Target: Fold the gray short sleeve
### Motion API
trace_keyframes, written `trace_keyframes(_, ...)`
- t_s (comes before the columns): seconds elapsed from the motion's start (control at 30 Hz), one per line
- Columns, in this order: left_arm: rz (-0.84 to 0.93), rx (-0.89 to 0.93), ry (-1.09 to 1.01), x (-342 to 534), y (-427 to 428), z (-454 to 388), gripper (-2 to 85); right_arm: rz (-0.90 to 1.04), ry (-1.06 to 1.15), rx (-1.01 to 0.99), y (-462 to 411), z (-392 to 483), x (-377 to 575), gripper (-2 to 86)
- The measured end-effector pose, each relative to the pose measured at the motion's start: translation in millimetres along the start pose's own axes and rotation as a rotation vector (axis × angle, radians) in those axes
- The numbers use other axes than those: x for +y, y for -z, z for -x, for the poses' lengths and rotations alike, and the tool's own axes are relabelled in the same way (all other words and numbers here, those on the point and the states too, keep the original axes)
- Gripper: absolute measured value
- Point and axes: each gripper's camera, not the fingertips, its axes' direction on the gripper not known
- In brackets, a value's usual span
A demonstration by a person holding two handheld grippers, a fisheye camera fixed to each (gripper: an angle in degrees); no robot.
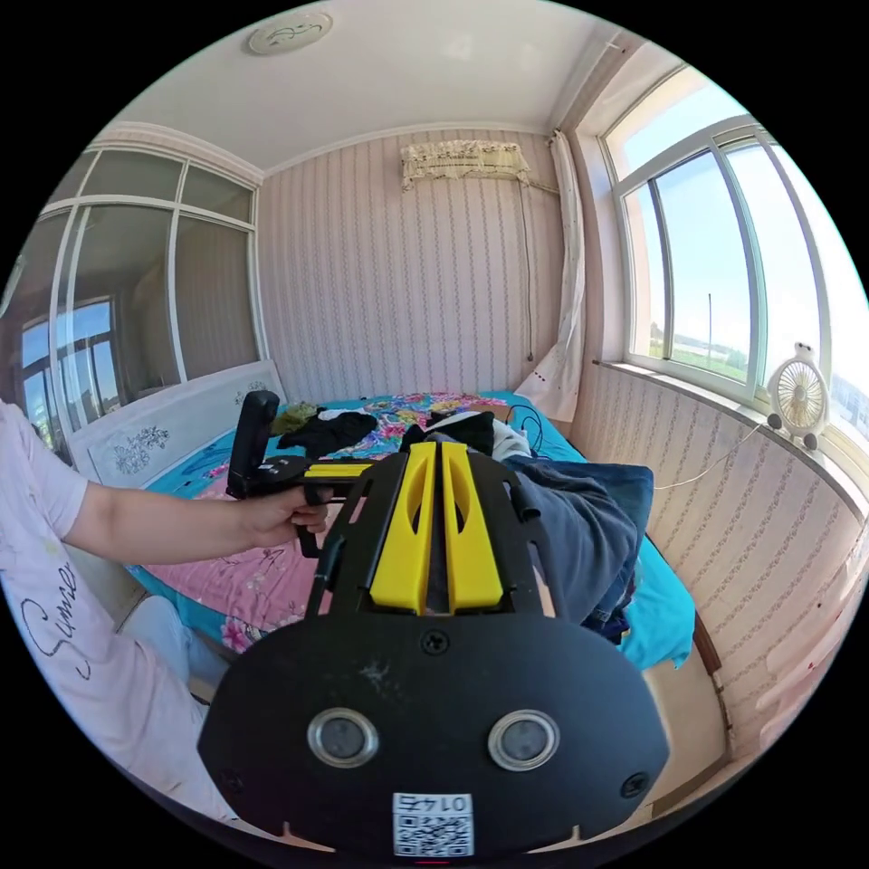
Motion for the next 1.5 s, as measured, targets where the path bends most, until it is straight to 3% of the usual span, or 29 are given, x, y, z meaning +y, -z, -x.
trace_keyframes(0.1, -0.145, -0.003, 0.004, 13.6, 73.3, 11.4, -1.0, -0.025, 0.037, -0.118, 4.3, 16.7, -15.6, 0.3)
trace_keyframes(0.23, -0.278, -0.061, 0.072, 51.8, 182.0, 41.6, -1.0, -0.057, 0.051, -0.438, -25.7, 49.3, -36.2, 0.3)
trace_keyframes(0.37, -0.234, -0.240, 0.126, 101.3, 271.7, 64.0, -0.8, -0.025, -0.013, -0.739, -104.7, 95.5, -49.6, 0.2)
trace_keyframes(0.5, -0.145, -0.306, 0.233, 157.0, 353.1, 64.8, -0.2, -0.017, -0.110, -0.895, -164.5, 143.5, -48.9, 0.2)
trace_keyframes(0.57, -0.136, -0.510, 0.220, 198.7, 400.0, 46.3, 2.5, 0.008, -0.122, -0.987, -193.9, 180.3, -47.5, 0.2)
trace_keyframes(0.67, -0.118, -0.669, 0.292, 232.8, 435.4, 54.3, 5.9, 0.033, -0.102, -1.032, -217.6, 220.7, -43.4, 0.2)
trace_keyframes(0.83, -0.090, -0.552, 0.499, 275.1, 451.4, 105.3, 4.9, 0.113, -0.208, -0.819, -257.6, 229.0, 16.0, 0.1)
trace_keyframes(0.9, -0.046, -0.489, 0.547, 295.9, 444.3, 120.9, 2.9, 0.256, -0.270, -0.662, -291.3, 215.5, 63.6, 0.1)
trace_keyframes(0.97, 0.089, -0.450, 0.603, 324.0, 426.7, 139.8, 0.0, 0.557, -0.352, -0.505, -341.8, 190.4, 141.0, 0.0)
trace_keyframes(1.1, 0.302, -0.355, 0.709, 359.4, 398.8, 161.9, -0.5, 0.715, -0.414, -0.451, -353.6, 162.4, 203.0, 0.4)
trace_keyframes(1.2, 0.331, -0.290, 0.807, 385.5, 383.0, 176.5, 0.5, 0.735, -0.305, -0.433, -362.9, 172.4, 198.2, 2.2)
trace_keyframes(1.37, 0.355, -0.282, 0.897, 397.6, 359.7, 207.0, 8.1, 0.789, -0.057, -0.384, -422.6, 231.1, 173.6, 12.7)
trace_keyframes(1.5, 0.408, -0.261, 0.899, 392.8, 344.9, 222.8, 5.3, 0.837, 0.014, -0.396, -467.1, 261.9, 167.9, 13.3)
